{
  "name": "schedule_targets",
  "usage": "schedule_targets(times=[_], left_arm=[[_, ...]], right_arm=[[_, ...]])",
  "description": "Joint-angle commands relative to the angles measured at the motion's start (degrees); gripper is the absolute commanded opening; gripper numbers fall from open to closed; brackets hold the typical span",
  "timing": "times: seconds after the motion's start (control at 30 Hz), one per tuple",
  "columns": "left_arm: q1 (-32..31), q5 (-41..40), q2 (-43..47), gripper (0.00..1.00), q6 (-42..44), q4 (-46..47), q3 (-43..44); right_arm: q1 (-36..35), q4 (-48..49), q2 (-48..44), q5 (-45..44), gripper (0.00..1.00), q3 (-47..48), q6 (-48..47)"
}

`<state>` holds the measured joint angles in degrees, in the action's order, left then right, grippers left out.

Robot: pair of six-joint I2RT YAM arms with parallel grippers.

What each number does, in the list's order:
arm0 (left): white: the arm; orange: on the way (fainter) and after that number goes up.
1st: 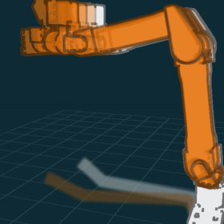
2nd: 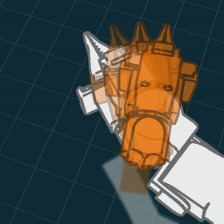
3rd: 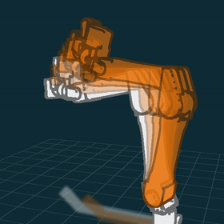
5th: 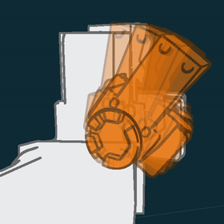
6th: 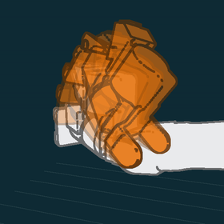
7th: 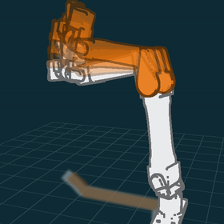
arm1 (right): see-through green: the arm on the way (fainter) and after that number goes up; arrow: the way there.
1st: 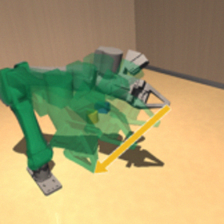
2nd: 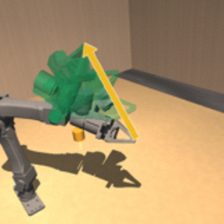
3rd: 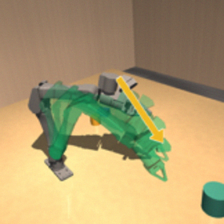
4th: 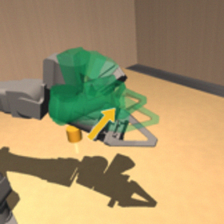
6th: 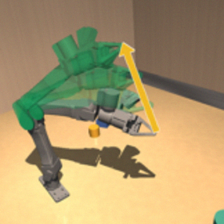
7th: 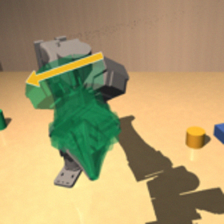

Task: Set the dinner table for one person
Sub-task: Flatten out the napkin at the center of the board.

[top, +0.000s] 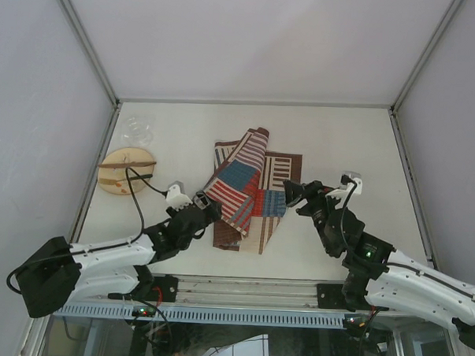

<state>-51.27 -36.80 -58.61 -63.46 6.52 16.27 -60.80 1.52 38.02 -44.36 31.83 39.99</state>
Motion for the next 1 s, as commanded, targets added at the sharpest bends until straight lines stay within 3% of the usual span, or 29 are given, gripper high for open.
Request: schedule_targets(times=[0.0, 0.33, 0.87, 0.9, 0.97], left_arm=[[-0.2, 0.5, -3.5, 0.98, -0.4, 7.5, 4.7], [-0.2, 5.2, -15.2, 0.97, -1.4, 11.5, 9.5], [-0.2, 6.2, -17.9, 0.94, -3.8, 8.7, 9.8], [-0.2, 6.6, -18.3, 0.88, -4.0, 8.8, 9.9], [-0.2, 7.6, -19.3, 0.52, -3.7, 9.8, 10.2]], right_arm=[[-0.6, -1.8, -0.5, -0.9, 0.65, -1.3, 1.7], [-0.8, -4.1, -3.2, -1.5, 0.65, -2.4, 2.6], [-0.1, -5.4, -6.6, -3.4, 0.65, -3.4, 2.1], [-0.1, -5.8, -6.8, -3.5, 0.65, -3.4, 2.3], [-0.1, -6.6, -7.7, -3.9, 0.65, -3.6, 2.6]])
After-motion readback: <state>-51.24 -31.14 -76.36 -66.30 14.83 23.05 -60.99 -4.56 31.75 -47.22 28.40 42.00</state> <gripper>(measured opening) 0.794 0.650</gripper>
